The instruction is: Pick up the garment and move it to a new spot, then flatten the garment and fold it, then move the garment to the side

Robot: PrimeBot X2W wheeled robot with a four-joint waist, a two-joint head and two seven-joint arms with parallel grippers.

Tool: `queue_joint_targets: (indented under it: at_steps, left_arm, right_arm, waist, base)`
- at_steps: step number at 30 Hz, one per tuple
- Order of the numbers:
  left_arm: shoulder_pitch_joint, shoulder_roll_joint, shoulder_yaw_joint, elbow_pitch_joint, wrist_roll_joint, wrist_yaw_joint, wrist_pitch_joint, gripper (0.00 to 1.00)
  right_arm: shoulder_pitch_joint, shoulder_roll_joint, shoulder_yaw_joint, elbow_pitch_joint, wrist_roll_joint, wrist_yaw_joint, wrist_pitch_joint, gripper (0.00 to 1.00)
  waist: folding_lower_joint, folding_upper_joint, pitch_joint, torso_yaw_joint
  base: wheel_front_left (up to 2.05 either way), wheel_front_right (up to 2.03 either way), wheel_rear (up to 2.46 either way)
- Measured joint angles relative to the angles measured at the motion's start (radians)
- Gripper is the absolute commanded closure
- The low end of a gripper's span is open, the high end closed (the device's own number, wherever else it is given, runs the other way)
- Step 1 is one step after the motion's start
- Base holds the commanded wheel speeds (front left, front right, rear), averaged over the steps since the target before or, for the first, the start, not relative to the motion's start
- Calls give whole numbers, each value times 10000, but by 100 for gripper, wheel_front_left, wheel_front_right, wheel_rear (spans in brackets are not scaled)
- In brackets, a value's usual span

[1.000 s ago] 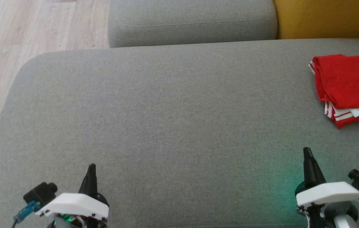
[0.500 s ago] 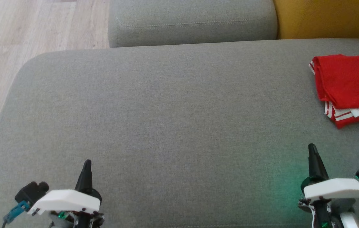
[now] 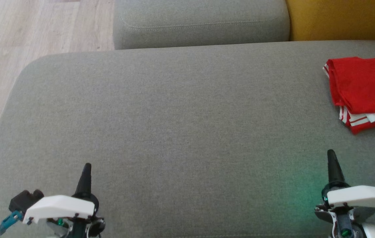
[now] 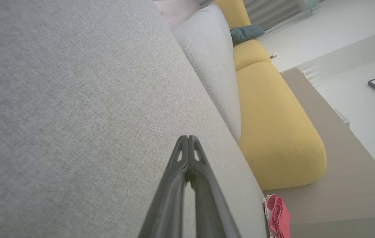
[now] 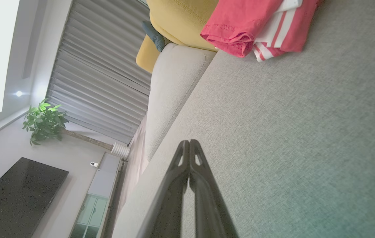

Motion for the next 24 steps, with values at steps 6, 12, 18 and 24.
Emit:
queue_joint_targets:
  at_steps: [6,12,18,24]
  left_arm:
    - [-122,-2,209,-50,-623,-96,180,100]
    - [-128,0,320,-58,-1260,-192,328,100]
    - [-147,-2,527,-75,-1879,-278,491,100]
    - [-248,-2,619,-84,-2416,-299,639,100]
  right_arm:
    - [-40,-2,-86,-15,683,0,104,100]
    - [-200,-2,-201,-59,1358,0,198,100]
    - [-203,-2,-303,-59,2034,0,366,100]
    - [-204,-2,-357,-65,2602,0,454,100]
  waist:
    - [0,0,1,2]
    - [0,0,1,5]
    - [0,0,2,7]
    - [0,0,2,9]
  base:
    - [0,0,0]
    - [0,0,0]
    - [0,0,0]
    - [0,0,0]
